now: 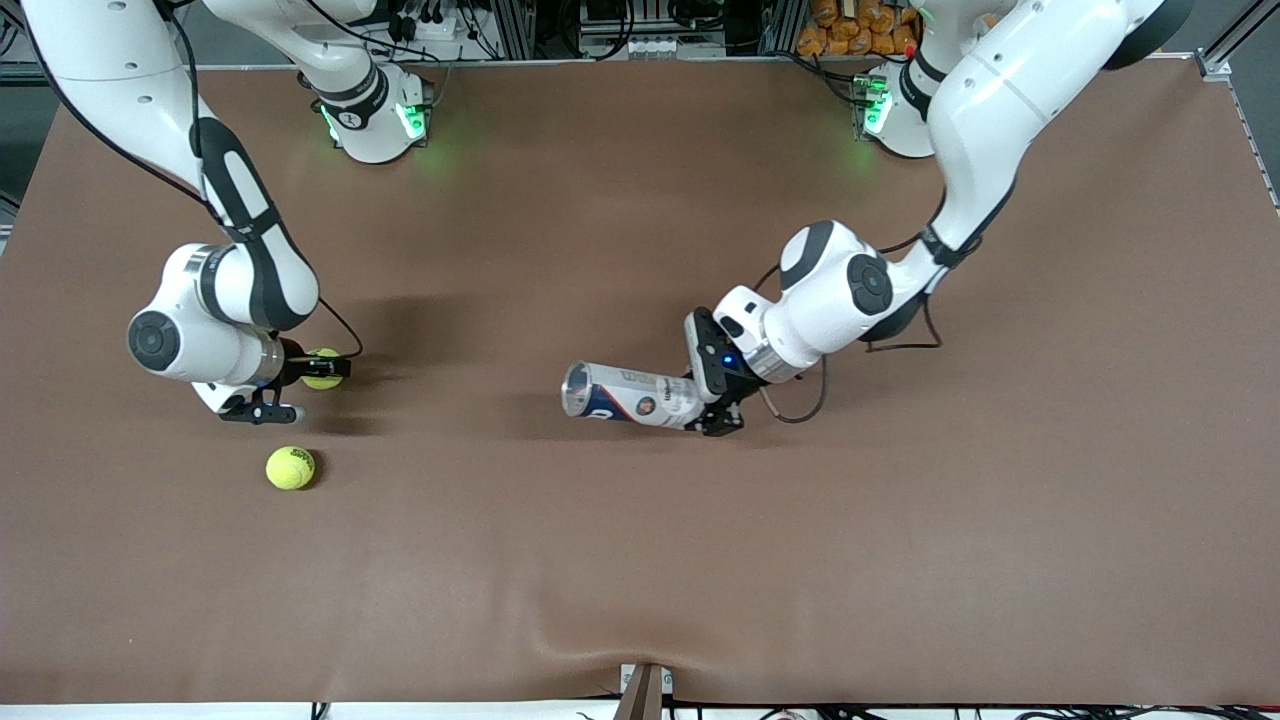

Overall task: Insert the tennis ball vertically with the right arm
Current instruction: 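Close the right gripper on the ball while the left gripper lifts the can, then turn the can opening toward the right gripper while the right gripper lifts the ball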

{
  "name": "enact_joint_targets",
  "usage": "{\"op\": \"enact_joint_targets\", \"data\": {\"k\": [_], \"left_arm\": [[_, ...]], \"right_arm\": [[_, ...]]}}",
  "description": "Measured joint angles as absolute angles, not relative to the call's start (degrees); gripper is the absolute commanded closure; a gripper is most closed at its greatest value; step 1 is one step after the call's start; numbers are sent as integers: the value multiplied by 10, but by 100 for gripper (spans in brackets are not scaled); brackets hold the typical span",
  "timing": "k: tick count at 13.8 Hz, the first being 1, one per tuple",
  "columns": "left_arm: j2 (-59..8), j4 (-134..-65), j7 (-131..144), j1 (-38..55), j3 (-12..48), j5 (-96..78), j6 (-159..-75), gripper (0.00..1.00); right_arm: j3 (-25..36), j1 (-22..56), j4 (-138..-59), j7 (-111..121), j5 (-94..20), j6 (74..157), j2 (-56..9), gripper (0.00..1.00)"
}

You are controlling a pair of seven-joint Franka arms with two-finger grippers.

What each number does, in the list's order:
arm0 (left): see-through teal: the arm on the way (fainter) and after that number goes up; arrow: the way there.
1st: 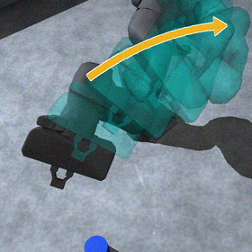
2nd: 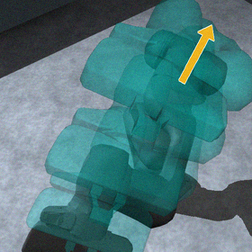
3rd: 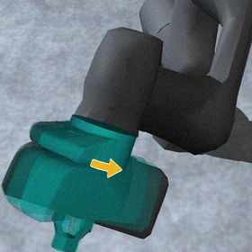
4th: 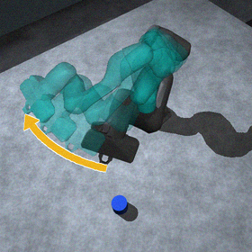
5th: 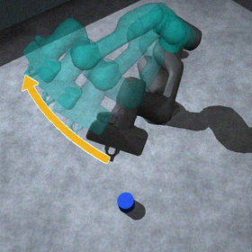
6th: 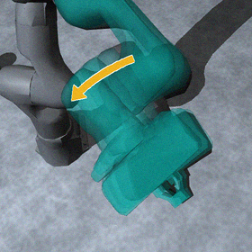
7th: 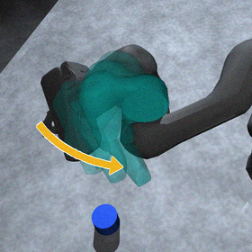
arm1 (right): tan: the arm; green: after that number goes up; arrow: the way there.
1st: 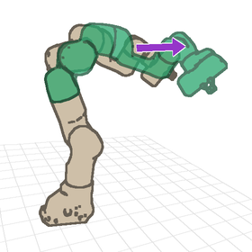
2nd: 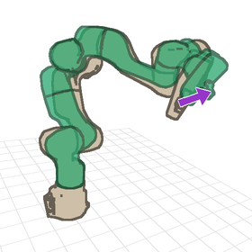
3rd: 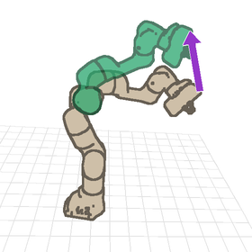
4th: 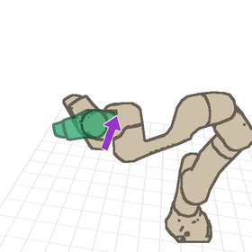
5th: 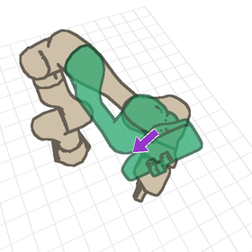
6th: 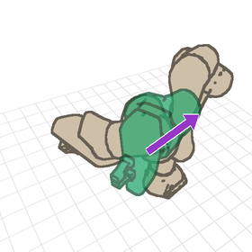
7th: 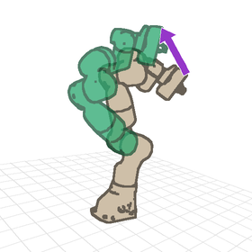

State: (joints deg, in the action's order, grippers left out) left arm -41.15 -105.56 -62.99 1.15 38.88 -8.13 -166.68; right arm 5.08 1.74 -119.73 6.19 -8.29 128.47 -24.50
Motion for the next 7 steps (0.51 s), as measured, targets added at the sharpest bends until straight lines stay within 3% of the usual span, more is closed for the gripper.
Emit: {"op": "enact_joint_targets", "data": {"k": [3, 7], "left_arm": [[-468, -1054, -629, 9, 425, -87, -1756, 41], [-548, -1031, -628, 6, 492, -88, -1835, 42]], "right_arm": [[53, 12, -1091, 62, -85, 1134, -238, 100], [53, 0, -1005, 63, -99, 1039, -223, 100]]}}
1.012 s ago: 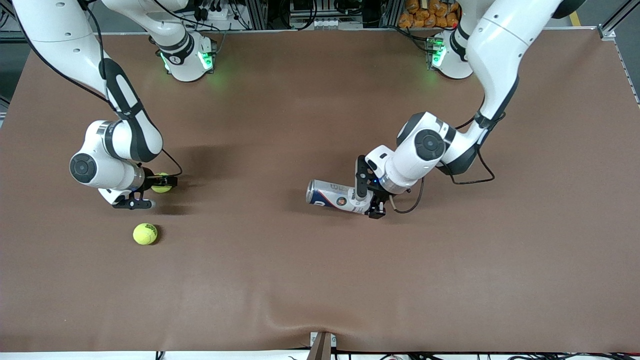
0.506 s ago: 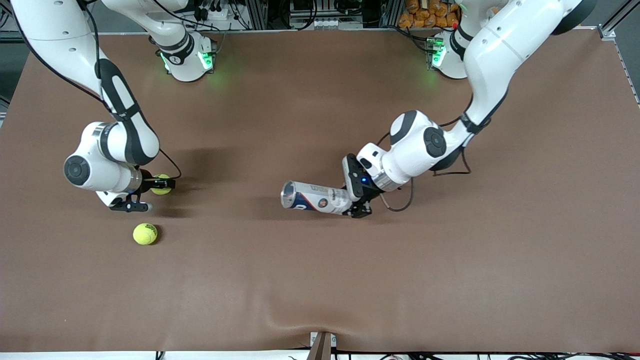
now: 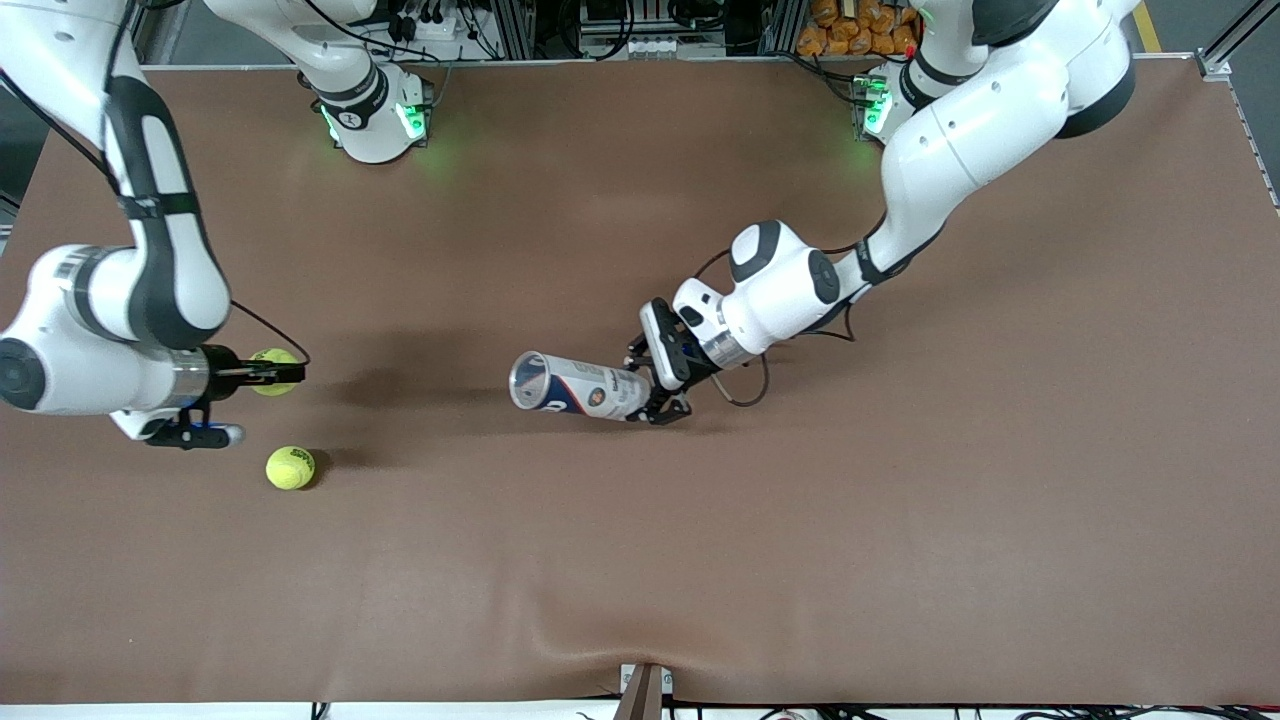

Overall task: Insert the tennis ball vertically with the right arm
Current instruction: 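Turn the can opening toward the right gripper while the right gripper lifts the ball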

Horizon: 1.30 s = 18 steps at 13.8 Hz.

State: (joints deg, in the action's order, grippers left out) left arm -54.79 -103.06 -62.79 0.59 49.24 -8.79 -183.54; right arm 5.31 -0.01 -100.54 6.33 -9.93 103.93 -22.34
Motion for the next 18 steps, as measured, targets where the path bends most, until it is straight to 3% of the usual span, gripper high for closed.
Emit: {"op": "enact_joint_targets", "data": {"k": [5, 13, 18], "left_arm": [[-618, -1000, -628, 13, 529, -88, -1887, 42], [-674, -931, -628, 71, 539, -88, -1926, 43], [-726, -929, -628, 44, 577, -29, -1934, 44]], "right_arm": [[54, -6, -944, 63, -226, 952, -212, 100], [55, -28, -922, 64, -461, 856, -212, 100], [48, 24, -858, 41, -413, 890, -212, 100]]}}
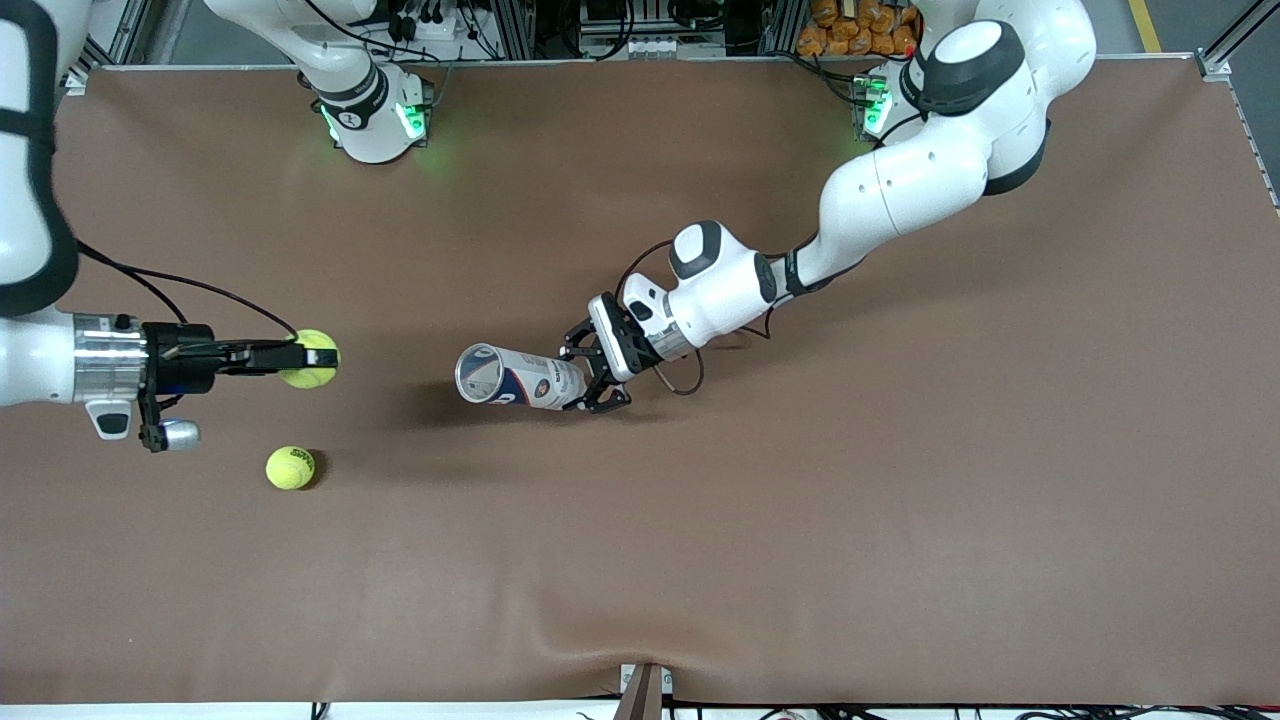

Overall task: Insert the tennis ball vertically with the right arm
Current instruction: 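Turn the can opening toward the right gripper while the right gripper lifts the ball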

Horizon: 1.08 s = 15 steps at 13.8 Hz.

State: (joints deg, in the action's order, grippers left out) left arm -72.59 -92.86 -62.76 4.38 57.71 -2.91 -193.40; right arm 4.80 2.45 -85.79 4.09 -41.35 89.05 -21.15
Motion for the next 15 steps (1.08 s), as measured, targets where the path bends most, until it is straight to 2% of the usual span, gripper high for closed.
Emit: {"op": "enact_joint_targets", "data": {"k": [4, 8, 12, 15], "left_arm": [[-773, -935, -627, -11, 623, 36, -1933, 44], [-799, -976, -627, -62, 664, 73, -1933, 45], [-816, -1009, -627, -98, 670, 108, -1932, 46], [-853, -1027, -626, -123, 670, 184, -1930, 46]], "right_arm": [[45, 101, -817, -104, -338, 928, -212, 100], [44, 185, -786, -270, -259, 957, -212, 100], [49, 194, -785, -287, -245, 961, -213, 100], [53, 189, -785, -283, -217, 961, -213, 100]]}}
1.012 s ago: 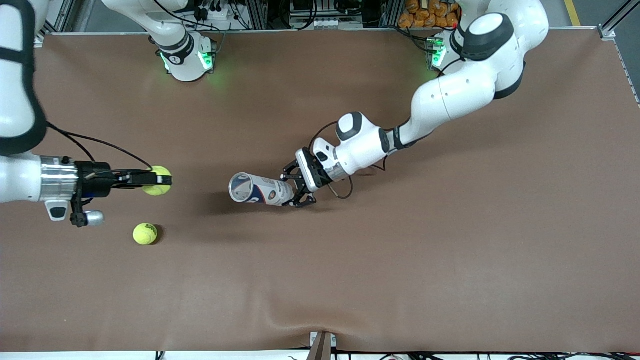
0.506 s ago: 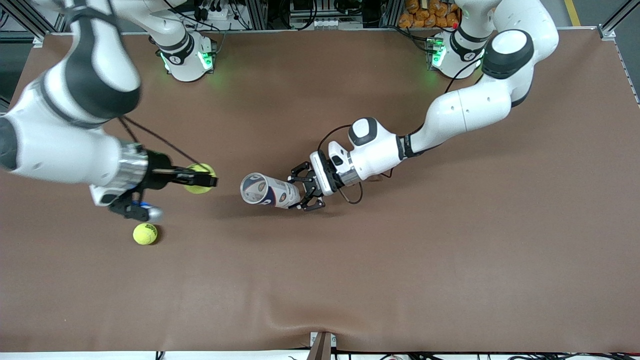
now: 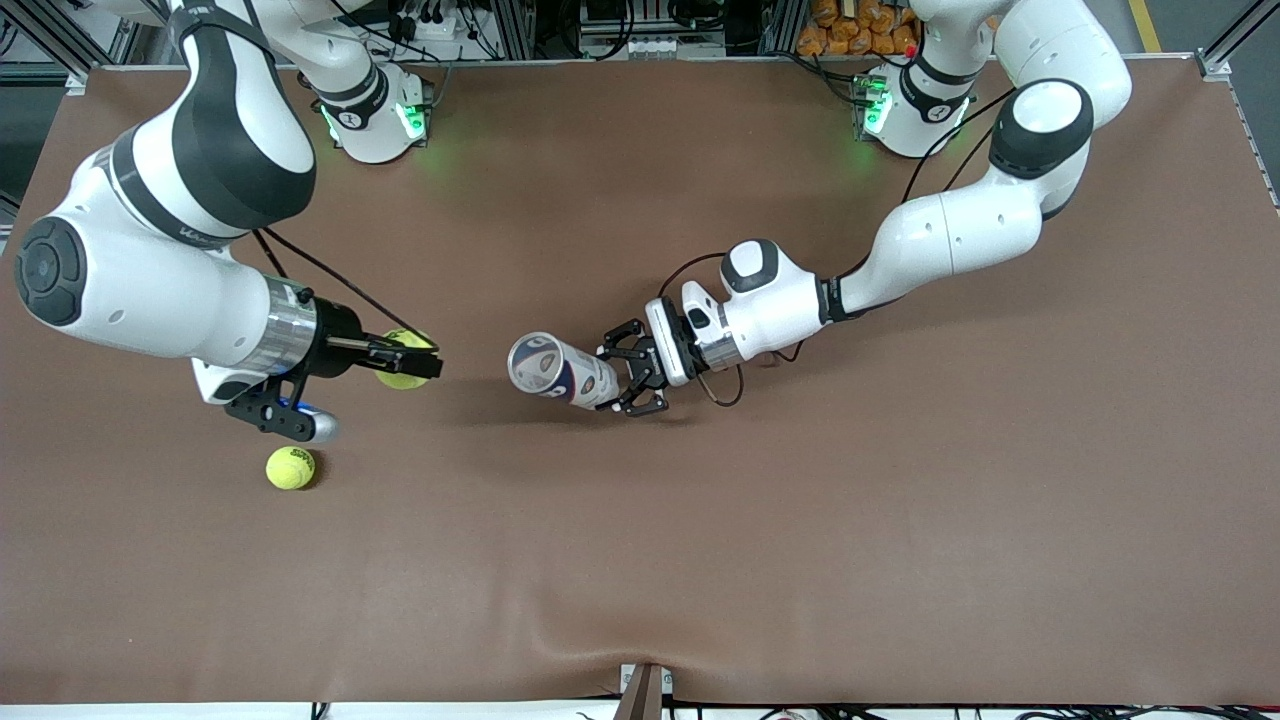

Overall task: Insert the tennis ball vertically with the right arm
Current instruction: 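Turn the can opening toward the right gripper while the right gripper lifts the ball, then hold the can with the left gripper while the right gripper brings the ball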

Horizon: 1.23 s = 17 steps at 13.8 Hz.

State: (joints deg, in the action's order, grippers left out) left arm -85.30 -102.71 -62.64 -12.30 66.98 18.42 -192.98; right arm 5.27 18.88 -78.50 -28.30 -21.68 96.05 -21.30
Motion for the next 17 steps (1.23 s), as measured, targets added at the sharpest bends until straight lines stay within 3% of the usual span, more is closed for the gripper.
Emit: {"op": "enact_joint_targets", "data": {"k": [8, 17], "left_arm": [[-876, -1033, -626, -132, 670, 225, -1928, 47], [-871, -1005, -597, -160, 692, 228, -1866, 47]], "right_arm": [[52, 191, -785, -273, -190, 959, -214, 100], [52, 205, -785, -308, -190, 958, -215, 100]]}}
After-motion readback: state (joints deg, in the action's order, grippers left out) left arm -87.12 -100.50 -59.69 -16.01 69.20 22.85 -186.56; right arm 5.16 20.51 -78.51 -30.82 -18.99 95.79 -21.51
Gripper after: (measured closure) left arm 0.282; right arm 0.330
